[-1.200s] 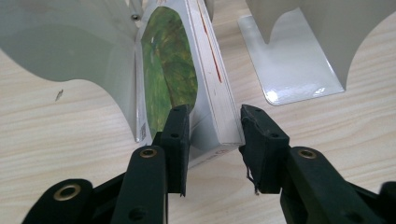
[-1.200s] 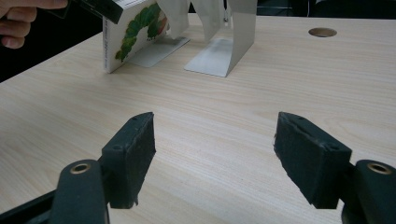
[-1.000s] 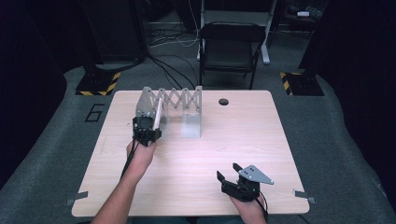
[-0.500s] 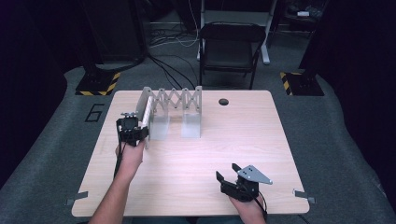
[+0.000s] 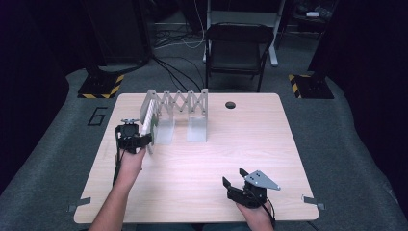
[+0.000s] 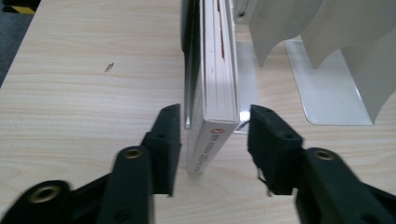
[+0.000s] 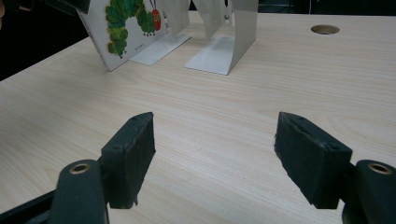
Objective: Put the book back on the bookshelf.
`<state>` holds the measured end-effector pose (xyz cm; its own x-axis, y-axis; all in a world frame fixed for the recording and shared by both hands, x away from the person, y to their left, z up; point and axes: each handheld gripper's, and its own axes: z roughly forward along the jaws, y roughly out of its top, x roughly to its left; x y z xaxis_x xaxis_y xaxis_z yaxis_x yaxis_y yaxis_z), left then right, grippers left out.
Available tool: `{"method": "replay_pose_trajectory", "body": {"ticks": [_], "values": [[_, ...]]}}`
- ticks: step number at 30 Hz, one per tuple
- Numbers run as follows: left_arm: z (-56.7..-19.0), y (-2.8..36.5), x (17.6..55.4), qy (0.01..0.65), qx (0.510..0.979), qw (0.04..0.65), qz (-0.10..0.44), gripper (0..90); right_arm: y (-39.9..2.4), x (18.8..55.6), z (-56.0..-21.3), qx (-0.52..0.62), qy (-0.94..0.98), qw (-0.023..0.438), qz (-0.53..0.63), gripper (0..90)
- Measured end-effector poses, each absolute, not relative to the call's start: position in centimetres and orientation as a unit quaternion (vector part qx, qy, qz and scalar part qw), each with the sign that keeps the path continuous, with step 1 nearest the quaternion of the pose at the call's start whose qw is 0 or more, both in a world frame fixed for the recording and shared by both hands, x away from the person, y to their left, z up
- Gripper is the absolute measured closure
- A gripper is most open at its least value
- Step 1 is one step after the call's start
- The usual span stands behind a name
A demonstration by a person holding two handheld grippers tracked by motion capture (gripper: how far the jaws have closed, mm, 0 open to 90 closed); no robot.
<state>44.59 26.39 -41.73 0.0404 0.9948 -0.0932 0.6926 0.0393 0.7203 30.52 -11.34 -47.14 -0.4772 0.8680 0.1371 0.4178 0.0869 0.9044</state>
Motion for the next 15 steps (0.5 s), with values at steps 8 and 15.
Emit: {"method": "replay_pose_trajectory", "body": {"ticks": [8,15], "values": [[-41.9,26.4,43.4,0.613,0.678,0.333,0.231,8.1,-11.4,30.7,-47.3,0.456,0.705,0.218,0.497,20.0],[-42.6,26.7,41.3,0.567,0.697,0.359,0.252,3.5,-12.1,31.0,-47.2,0.462,0.702,0.22,0.496,16.7]]}}
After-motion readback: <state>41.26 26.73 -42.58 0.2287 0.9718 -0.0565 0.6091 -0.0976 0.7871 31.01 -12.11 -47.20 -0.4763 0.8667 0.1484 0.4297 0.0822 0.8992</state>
